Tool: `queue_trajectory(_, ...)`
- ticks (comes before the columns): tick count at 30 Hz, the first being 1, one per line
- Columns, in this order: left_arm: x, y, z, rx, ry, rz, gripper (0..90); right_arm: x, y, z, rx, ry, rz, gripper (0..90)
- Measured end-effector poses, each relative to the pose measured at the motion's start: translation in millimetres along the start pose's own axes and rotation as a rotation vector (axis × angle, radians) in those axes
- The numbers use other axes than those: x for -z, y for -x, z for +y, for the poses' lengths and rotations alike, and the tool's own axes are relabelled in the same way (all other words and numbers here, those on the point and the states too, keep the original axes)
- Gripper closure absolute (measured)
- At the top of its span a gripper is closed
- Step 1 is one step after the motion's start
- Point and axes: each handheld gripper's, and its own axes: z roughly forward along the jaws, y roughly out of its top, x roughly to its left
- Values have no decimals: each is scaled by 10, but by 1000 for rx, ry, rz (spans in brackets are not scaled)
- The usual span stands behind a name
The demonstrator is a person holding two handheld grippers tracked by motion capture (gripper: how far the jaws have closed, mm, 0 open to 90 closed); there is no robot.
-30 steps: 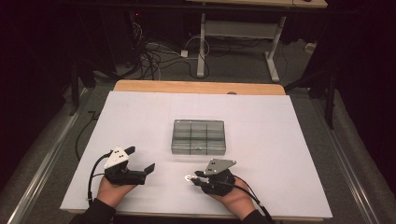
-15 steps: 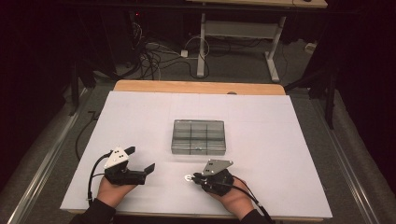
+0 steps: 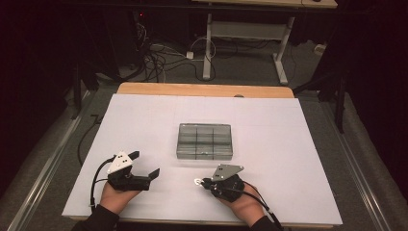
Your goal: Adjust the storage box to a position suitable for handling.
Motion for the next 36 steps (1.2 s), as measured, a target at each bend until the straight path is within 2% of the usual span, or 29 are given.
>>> queue_trajectory(9, 9, -5, 0, 8, 6, 1, 0, 199, 136, -168, -26, -8, -57, 836)
queue_trajectory(10, 10, -8, 0, 9, 6, 0, 0, 258, 186, -221, -46, -9, -75, 836)
queue_trajectory(13, 14, -14, 1, 11, 7, 0, 0, 317, 254, -272, -54, -11, -97, 836)
queue_trajectory(16, 18, -19, 1, 11, 8, 2, 0, 417, 367, -361, -93, -9, -134, 836)
queue_trajectory(17, 21, -22, 2, 10, 7, 2, 0, 417, 367, -361, -93, -9, -134, 836)
queue_trajectory(18, 22, -24, 1, 10, 7, 2, 0, 455, 421, -405, -114, -2, -144, 836)
queue_trajectory(25, 31, -32, 2, 11, 10, 3, 0, 533, 481, -478, -136, -2, -168, 836)
queue_trajectory(30, 31, -30, 3, 10, 9, 3, 0, 612, 518, -533, -144, -13, -206, 835)
queue_trajectory(36, 20, -24, 2, 9, 4, -1, 0, 727, 610, -637, -184, -11, -240, 836)
